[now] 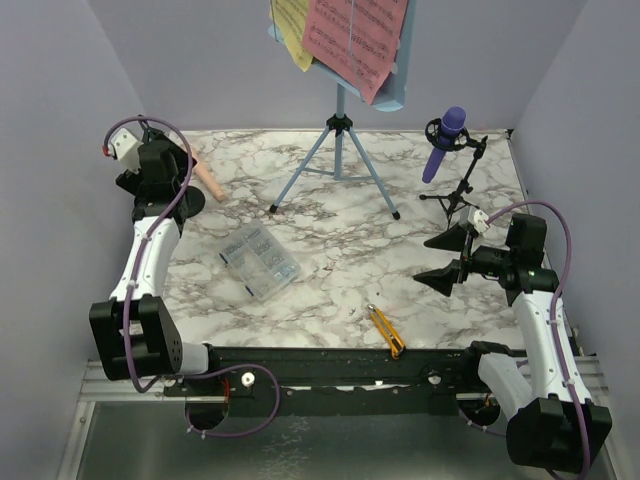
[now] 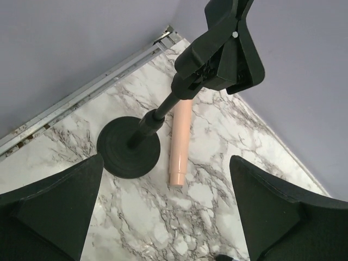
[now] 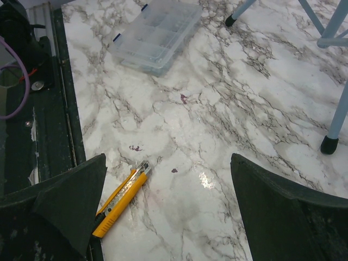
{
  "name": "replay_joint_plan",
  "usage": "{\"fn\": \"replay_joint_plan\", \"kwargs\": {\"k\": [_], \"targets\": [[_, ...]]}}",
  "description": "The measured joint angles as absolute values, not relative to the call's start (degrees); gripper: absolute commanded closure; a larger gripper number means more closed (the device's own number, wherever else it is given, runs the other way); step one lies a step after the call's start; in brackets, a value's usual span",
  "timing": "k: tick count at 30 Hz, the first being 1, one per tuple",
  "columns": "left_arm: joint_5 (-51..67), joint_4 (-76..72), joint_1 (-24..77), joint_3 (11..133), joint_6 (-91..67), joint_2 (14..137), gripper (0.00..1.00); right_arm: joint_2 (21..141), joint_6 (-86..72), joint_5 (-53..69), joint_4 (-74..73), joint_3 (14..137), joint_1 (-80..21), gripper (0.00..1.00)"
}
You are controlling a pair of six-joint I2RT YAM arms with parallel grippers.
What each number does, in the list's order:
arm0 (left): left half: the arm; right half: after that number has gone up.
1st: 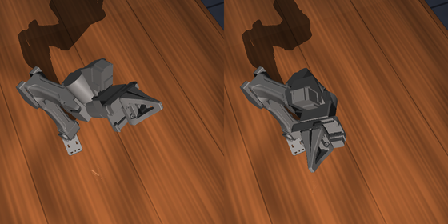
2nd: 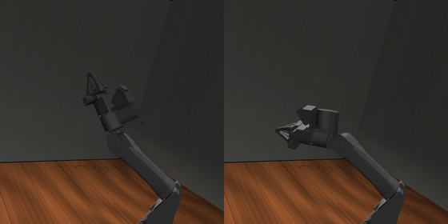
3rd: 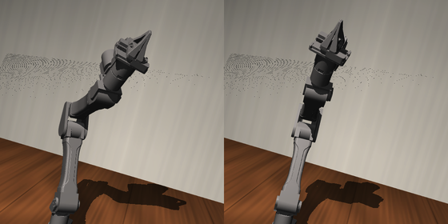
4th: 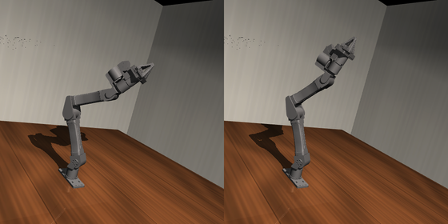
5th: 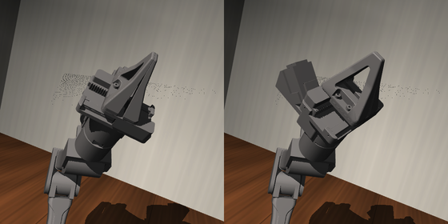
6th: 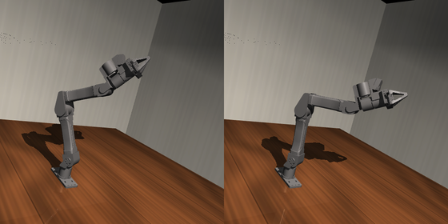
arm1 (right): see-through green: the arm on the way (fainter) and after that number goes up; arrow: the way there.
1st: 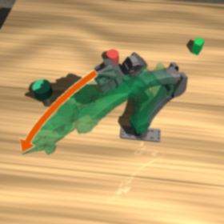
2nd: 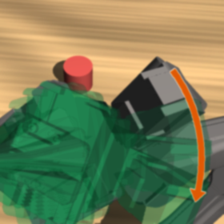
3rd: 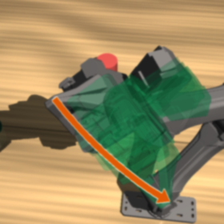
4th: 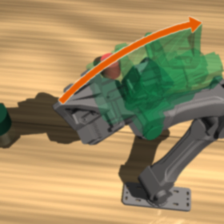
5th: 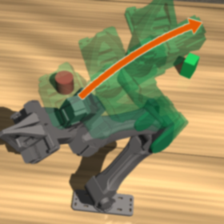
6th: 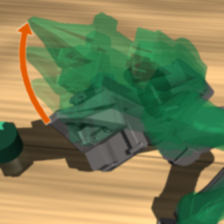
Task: Pack up the instrument practice props
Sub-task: Pick up the microphone stand with the microphone from the center of the board.
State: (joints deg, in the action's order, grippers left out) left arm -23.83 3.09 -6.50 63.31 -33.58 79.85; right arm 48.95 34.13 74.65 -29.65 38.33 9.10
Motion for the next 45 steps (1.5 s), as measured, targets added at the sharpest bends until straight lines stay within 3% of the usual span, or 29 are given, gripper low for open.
{"fn": "replay_joint_plan", "kwargs": {"k": [9, 20, 29, 45], "targets": [[-19.3, 5.8, -6.2, 60.8, -36.9, 71.8, 0.01, 48.9, 34.1, 74.7, -29.6, 38.2, 9.1, 0.00], [-2.8, 6.6, -6.2, 55.2, -36.7, 68.1, 0.01, 49.1, 34.1, 74.6, -29.6, 37.9, 9.1, 0.00], [19.0, 2.4, -6.2, 49.8, -35.1, 66.7, 0.01, 49.1, 34.1, 74.5, -29.6, 37.6, 9.1, 0.00], [34.9, -1.6, -6.1, 39.6, -33.2, 62.4, 0.01, 51.8, 33.2, 71.2, -27.6, 36.2, 11.0, 0.00]]}}
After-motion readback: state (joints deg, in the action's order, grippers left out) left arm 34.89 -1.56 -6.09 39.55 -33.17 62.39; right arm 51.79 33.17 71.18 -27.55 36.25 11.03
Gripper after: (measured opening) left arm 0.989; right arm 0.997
